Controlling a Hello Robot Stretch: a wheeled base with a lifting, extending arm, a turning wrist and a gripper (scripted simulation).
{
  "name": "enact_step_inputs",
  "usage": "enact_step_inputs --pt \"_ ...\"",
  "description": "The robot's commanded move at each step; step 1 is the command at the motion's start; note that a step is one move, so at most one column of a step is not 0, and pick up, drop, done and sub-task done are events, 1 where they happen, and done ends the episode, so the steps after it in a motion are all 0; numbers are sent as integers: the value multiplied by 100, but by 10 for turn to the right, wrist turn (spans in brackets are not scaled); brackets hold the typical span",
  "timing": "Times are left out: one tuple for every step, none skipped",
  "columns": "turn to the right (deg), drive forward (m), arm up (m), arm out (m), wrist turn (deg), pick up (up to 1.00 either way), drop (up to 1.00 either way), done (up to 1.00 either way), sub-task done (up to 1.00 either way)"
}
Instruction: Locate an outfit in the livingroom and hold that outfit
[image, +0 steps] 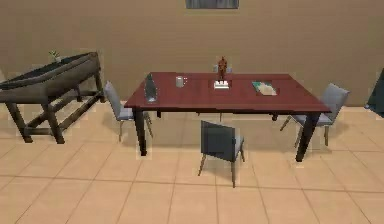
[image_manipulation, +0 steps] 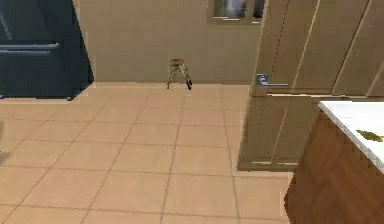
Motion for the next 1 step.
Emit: enact_step_inputs --pt "-450 0 0 0 0 0 0 0 0"
